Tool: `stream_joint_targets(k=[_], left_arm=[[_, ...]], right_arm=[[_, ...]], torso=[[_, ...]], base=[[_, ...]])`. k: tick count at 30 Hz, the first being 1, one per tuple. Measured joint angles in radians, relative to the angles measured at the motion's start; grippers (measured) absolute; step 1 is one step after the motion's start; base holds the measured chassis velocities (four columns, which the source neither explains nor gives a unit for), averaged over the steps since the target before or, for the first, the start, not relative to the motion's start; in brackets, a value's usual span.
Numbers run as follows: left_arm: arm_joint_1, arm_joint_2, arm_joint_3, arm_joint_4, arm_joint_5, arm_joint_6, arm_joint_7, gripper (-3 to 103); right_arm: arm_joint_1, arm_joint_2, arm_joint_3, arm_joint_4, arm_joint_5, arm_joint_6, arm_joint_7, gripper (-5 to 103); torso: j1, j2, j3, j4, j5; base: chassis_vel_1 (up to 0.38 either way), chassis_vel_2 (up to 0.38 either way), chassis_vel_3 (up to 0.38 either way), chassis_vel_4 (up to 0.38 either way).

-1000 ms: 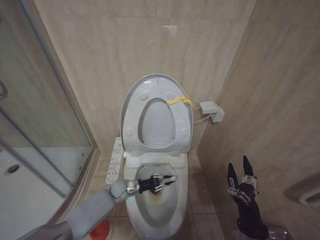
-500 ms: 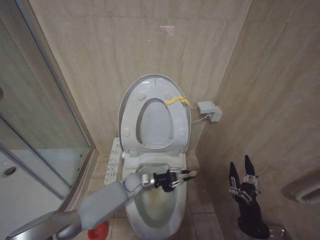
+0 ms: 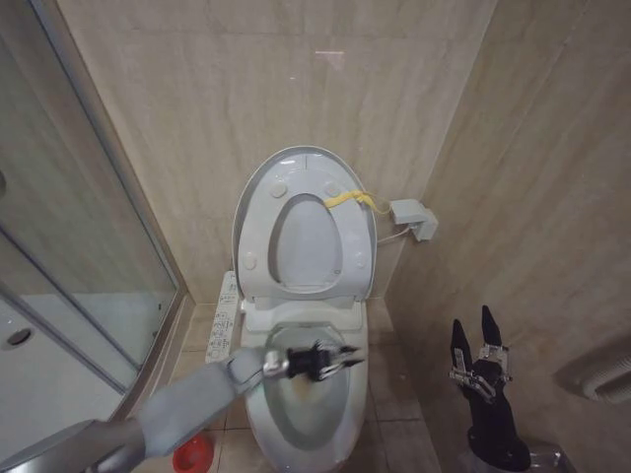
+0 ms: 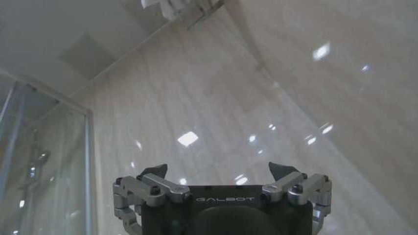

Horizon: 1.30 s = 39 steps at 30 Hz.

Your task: Open the toilet lid, clean the toilet bowl with a toilet brush, close the toilet lid, and flush.

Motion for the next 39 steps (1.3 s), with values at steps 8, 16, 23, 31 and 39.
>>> stream_joint_targets(k=[8,16,23,31,39], left_arm=[[-0.038,-0.065,-0.026,-0.095,-0.024,0.008,-0.025,20],[0.011,-0.033,-0.072,-0.001,0.027,-0.020,0.015,20],[-0.011,-0.053,-0.052,-0.026,0.029,-0.019,0.014,20],[0.006,-0.067,-0.072,-0.045,0.026,-0.011,0.011,20],[0.029,-0.059,-0.040,0.024,0.039,-0.017,0.011,20]], right_arm=[[0.003,0.004,0.012,-0.007,0.001,0.000,-0.001,100],[0.001,0.000,0.006,-0.001,0.001,-0.001,0.000,100],[-0.002,0.008,0.007,0.002,-0.002,-0.001,0.000,100],[-0.008,0.005,0.009,0.010,-0.003,-0.002,-0.001,100],[-0.012,-0.002,0.015,0.014,0.002,-0.002,0.000,100]], torso=[[0.000,0.000,0.000,-0.0037,0.0000],[0.000,0.000,0.000,-0.0003,-0.0003],[0.000,0.000,0.000,-0.0034,-0.0002],[0.000,0.000,0.000,-0.0020,-0.0002],[0.000,0.000,0.000,-0.0007,-0.0002]], base=[[0.009,0.014,0.002,-0.003],[0.012,0.014,0.014,0.016],[-0.013,-0.019,-0.004,-0.005],[0.000,0.000,0.000,0.000],[0.000,0.000,0.000,0.000]])
